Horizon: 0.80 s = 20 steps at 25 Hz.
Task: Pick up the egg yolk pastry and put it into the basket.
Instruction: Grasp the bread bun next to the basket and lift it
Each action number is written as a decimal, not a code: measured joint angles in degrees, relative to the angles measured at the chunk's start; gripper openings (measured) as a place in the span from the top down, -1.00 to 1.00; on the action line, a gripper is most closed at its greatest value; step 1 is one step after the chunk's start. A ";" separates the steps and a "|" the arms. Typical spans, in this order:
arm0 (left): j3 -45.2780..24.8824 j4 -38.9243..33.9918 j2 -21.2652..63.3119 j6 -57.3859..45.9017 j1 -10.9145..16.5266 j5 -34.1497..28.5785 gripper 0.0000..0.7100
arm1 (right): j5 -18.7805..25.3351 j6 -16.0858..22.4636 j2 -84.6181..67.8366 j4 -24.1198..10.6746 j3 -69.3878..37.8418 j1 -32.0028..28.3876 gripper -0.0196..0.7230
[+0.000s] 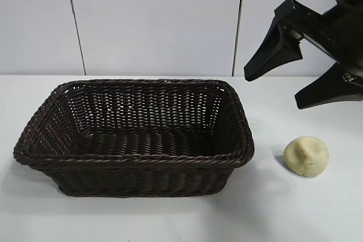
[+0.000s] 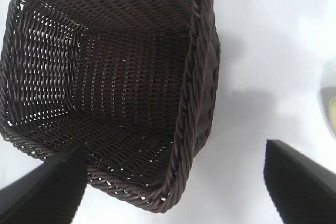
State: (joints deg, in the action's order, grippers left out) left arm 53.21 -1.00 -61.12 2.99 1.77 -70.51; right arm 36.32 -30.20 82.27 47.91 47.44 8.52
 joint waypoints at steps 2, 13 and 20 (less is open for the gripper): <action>-4.97 0.00 6.02 0.00 0.00 0.99 -0.79 | 0.19 0.00 0.00 0.00 0.00 0.00 -0.81; -25.41 0.51 34.45 -0.07 0.00 6.53 -0.79 | 0.48 0.00 0.00 0.00 0.00 0.00 -0.81; -25.46 0.64 42.76 -0.14 0.00 6.84 -0.79 | 0.65 0.00 0.00 -0.22 0.00 0.00 -0.81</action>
State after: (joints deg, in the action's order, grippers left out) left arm 27.75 -0.36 -18.35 2.85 1.77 -63.67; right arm 36.97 -30.20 82.27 47.68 47.44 8.52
